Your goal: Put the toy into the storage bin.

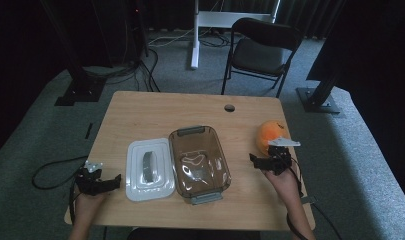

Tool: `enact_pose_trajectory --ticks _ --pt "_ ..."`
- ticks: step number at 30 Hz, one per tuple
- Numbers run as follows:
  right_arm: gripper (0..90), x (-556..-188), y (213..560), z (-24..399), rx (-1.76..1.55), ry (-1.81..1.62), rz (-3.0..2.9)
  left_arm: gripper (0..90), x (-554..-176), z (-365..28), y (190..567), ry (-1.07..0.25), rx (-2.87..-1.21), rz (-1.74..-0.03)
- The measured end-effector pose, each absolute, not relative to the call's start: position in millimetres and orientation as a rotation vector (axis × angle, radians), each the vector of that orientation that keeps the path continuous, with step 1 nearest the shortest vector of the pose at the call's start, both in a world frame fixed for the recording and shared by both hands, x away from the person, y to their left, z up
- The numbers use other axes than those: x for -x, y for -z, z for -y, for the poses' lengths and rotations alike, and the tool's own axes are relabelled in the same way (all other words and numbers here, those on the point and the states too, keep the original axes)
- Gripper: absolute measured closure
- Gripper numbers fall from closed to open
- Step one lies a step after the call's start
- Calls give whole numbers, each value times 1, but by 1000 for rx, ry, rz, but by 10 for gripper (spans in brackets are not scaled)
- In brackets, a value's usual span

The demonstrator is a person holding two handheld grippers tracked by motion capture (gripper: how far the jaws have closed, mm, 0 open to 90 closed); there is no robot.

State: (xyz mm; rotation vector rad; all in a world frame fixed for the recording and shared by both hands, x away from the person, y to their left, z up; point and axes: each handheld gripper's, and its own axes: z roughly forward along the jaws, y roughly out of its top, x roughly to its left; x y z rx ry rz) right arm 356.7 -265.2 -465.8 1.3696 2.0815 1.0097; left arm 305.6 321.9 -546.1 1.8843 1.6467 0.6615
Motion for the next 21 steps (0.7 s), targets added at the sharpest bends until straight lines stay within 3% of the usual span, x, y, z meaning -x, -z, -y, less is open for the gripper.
enact_pose_trajectory --ticks 21 --pt "130 -399 453 310 -1521 -918 -1951 3 -306 -322 546 -661 -1884 -1647"
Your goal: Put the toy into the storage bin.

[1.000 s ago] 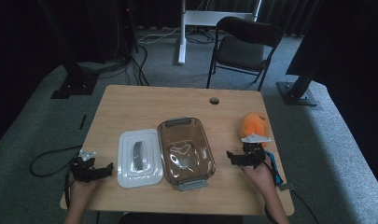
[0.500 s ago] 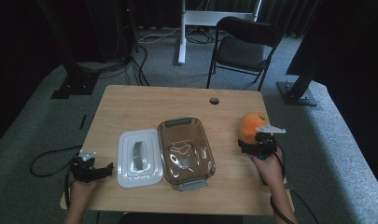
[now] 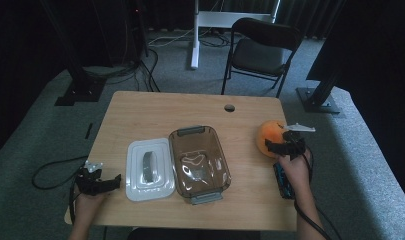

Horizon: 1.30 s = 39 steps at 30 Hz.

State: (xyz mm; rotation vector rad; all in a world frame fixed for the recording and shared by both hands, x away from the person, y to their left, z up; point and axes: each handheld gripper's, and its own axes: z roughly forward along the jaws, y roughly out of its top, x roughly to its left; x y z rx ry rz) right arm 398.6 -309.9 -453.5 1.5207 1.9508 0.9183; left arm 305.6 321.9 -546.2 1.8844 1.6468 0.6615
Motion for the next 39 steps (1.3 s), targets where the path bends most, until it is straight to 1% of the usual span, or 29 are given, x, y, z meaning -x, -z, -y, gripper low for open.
enact_pose_trajectory --ticks 11,21,24,28,30,33,39 --pt "136 -420 461 325 -1628 -904 -1916 3 -306 -322 546 -662 -1884 -1647" --pt "144 -422 478 320 -1659 -923 -1932 3 -306 -322 546 -662 -1885 -1647" --pt "164 -421 485 314 -1650 -919 -1936 3 -306 -322 546 -662 -1884 -1647" --pt "209 -420 487 310 -1627 -921 -1939 3 -306 -322 546 -662 -1885 -1647" --pt "248 -419 487 311 -1629 -929 -1940 3 -306 -322 546 -662 -1884 -1647" --pt "316 -418 486 313 -1626 -945 -1944 3 -306 -322 546 -662 -1885 -1647" --pt "483 -415 483 315 -1602 -927 -1950 3 -306 -322 546 -662 -1884 -1647"
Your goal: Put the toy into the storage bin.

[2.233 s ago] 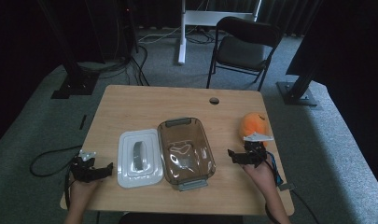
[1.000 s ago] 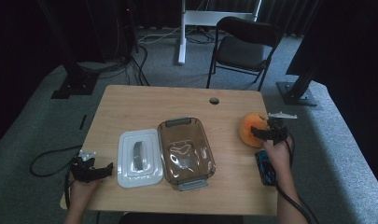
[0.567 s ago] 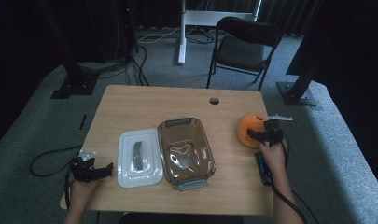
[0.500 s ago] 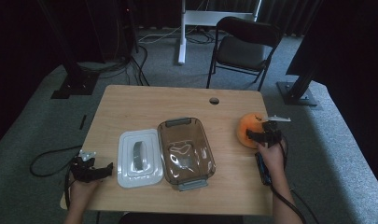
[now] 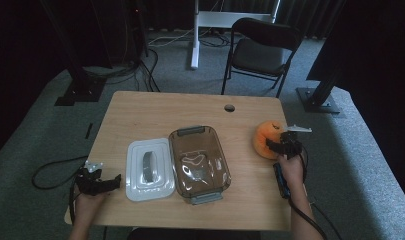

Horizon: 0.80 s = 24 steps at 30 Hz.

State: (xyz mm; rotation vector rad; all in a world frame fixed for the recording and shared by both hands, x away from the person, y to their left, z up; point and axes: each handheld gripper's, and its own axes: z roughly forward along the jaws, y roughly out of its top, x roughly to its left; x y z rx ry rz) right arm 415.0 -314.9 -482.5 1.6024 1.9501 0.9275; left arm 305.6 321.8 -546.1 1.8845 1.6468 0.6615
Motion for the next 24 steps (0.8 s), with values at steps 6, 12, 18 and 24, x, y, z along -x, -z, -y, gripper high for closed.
enact_pose_trajectory --ticks 6,12,18,24 --pt "607 -413 475 312 -1586 -895 -1946 3 -306 -322 546 -662 -1884 -1647" --pt "639 -408 467 311 -1567 -897 -1954 3 -306 -322 546 -662 -1885 -1647" --pt "640 -401 452 307 -1528 -937 -1960 3 -306 -322 546 -661 -1884 -1647" --pt "640 -393 434 298 -1455 -958 -1990 3 -306 -322 546 -662 -1885 -1647"
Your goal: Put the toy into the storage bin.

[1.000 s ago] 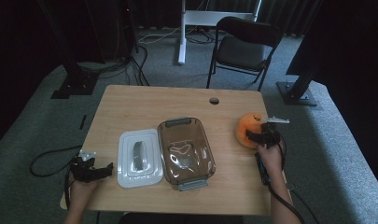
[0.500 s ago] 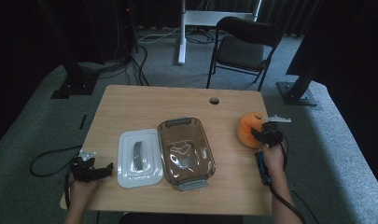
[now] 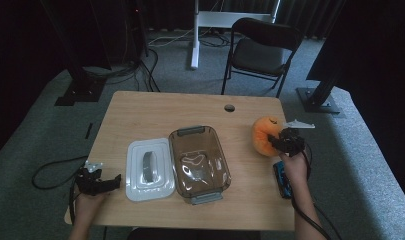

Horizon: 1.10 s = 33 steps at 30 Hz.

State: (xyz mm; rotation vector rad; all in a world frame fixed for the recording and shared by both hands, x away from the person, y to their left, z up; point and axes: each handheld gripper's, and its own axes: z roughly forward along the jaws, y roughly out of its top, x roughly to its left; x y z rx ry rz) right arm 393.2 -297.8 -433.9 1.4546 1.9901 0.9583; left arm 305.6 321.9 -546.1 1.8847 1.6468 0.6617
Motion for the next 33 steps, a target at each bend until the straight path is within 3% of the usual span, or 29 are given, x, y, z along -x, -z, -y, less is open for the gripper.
enact_pose_trajectory --ticks 33 --pt "638 -333 348 215 -979 -1260 -2144 3 -306 -322 546 -661 -1885 -1648"
